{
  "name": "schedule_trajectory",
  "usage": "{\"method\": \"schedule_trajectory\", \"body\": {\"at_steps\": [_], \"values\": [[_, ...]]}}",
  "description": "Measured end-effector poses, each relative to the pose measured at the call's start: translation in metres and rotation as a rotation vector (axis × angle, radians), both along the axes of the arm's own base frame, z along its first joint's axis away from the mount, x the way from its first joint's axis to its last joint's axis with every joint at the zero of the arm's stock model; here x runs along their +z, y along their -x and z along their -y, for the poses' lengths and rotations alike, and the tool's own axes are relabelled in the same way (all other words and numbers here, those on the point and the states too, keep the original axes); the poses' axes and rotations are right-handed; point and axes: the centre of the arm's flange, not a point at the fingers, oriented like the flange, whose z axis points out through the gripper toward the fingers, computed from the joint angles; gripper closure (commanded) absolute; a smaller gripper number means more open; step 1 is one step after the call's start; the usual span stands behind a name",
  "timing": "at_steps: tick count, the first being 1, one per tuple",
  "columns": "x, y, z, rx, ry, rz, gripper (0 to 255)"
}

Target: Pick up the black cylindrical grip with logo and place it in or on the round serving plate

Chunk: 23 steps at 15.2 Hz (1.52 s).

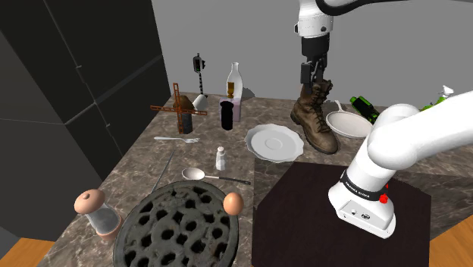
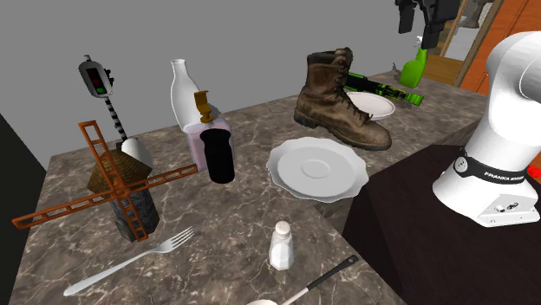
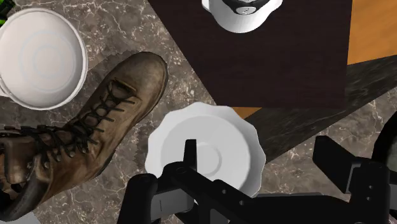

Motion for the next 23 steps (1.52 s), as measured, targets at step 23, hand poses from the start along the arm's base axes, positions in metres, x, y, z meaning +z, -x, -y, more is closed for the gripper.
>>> {"method": "schedule_trajectory", "body": {"at_steps": [23], "values": [[-0.135, -0.216, 0.023, 0.085, -0.075, 0.135, 0]]}}
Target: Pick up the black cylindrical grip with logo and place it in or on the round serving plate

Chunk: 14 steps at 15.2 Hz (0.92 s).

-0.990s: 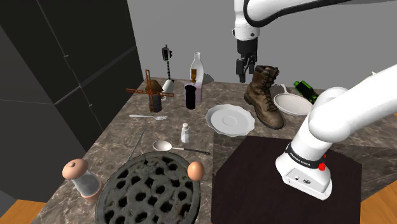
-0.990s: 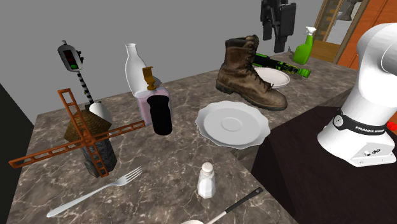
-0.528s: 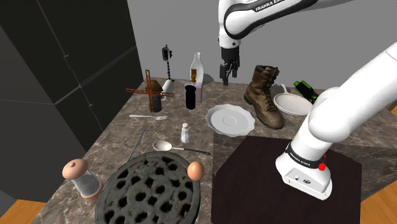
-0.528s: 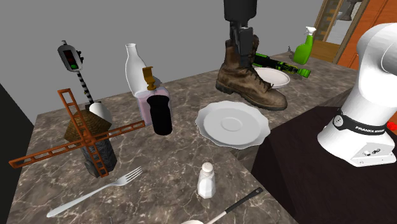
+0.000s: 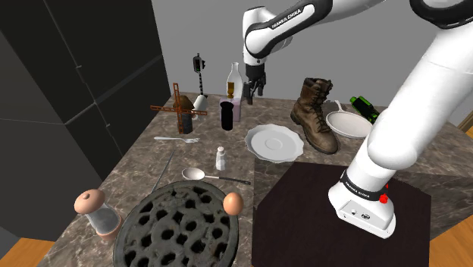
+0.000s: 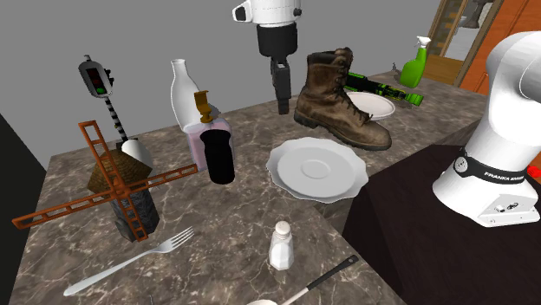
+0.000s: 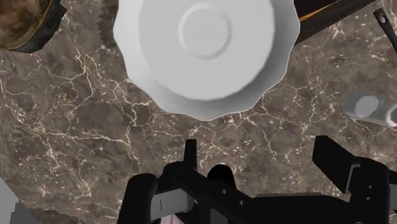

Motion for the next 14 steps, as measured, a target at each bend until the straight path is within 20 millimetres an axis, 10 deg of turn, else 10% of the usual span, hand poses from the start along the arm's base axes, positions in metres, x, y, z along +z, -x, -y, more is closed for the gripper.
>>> {"method": "schedule_trajectory", "body": {"at_steps": [10, 14], "values": [[-0.054, -0.108, -0.002, 0.040, -0.035, 0.065, 0], [-0.074, -0.122, -0.001, 0.046, -0.040, 0.073, 0]]}}
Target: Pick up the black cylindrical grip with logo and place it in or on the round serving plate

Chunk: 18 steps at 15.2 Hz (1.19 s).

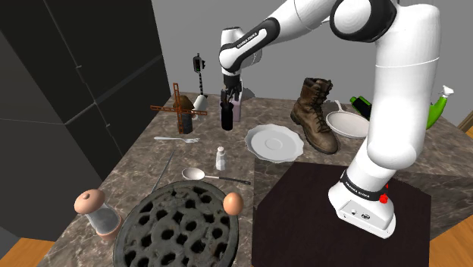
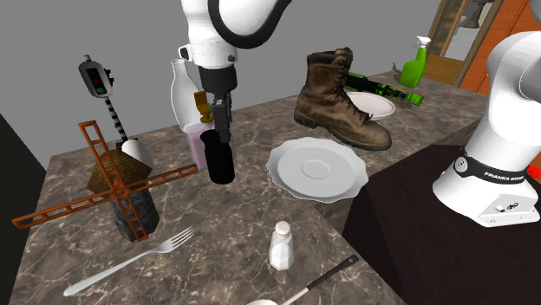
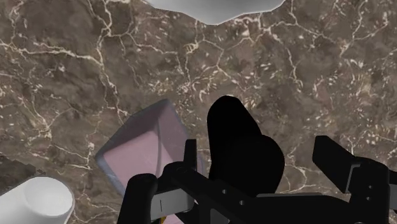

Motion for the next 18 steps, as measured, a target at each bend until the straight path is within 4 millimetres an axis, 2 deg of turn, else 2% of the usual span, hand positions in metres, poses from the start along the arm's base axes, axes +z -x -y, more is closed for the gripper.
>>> {"method": "schedule_trajectory", "body": {"at_steps": [5, 11, 12, 18], "values": [[-0.025, -0.002, 0.001, 0.000, 0.000, 0.000, 0], [-0.028, -0.002, 0.001, 0.000, 0.000, 0.001, 0], [-0.028, -0.002, 0.001, 0.000, 0.000, 0.001, 255], [-0.028, -0.002, 0.001, 0.000, 0.000, 0.002, 255]]}}
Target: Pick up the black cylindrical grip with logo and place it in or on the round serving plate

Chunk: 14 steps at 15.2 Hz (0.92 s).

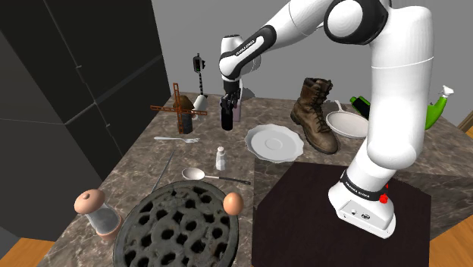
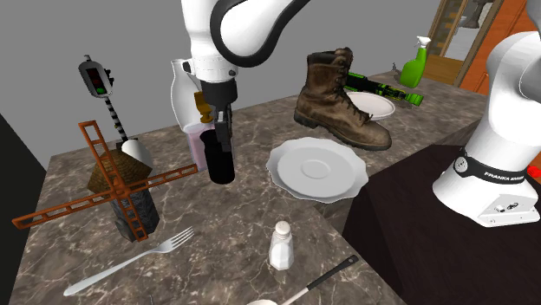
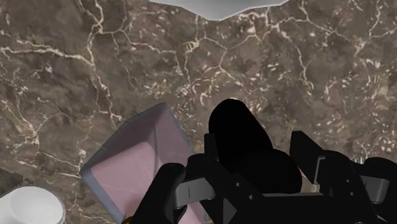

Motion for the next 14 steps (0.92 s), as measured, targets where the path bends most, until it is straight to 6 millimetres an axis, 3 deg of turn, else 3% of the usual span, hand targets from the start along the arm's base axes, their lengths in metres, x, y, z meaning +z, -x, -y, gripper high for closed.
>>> {"method": "schedule_trajectory", "body": {"at_steps": [5, 14], "values": [[0.002, 0.000, 0.000, 0.000, 0.000, -0.001, 255], [0.047, 0.000, -0.001, 0.000, 0.000, -0.001, 255]]}}
